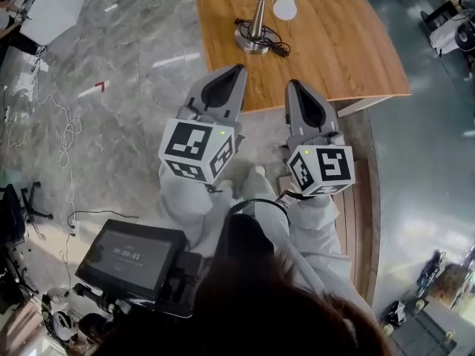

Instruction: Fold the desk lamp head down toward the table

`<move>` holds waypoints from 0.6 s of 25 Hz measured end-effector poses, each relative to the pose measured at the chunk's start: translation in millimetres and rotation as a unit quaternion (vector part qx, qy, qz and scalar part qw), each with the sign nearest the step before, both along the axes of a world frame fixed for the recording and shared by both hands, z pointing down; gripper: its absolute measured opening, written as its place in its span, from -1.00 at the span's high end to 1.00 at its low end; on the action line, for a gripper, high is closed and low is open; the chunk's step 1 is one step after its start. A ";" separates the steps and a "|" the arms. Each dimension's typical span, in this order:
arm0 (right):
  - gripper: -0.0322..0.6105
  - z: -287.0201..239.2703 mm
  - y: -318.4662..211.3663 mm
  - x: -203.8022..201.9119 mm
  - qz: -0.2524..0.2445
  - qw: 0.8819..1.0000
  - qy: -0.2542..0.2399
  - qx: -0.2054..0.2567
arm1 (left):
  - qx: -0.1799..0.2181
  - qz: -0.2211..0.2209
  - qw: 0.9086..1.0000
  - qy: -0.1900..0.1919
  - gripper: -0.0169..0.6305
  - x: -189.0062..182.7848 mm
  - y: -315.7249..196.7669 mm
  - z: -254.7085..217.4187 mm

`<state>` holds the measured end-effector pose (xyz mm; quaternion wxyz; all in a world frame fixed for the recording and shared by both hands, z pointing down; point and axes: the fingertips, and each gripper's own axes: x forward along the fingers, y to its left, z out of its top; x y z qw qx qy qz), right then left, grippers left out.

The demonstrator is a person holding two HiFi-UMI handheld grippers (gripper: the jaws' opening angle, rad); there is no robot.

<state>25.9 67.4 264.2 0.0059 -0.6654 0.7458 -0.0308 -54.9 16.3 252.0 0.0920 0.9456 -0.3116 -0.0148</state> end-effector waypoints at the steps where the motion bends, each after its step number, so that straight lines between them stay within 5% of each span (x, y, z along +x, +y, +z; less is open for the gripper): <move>1: 0.89 8.4 -17.3 15.9 -0.003 1.000 -0.003 -0.003 | -0.004 -0.001 1.000 0.000 0.95 13.3 -17.1 8.1; 15: 0.89 69.8 -203.5 143.5 -0.123 0.991 -0.014 -0.055 | -0.037 -0.075 0.996 0.017 0.95 103.6 -202.4 24.0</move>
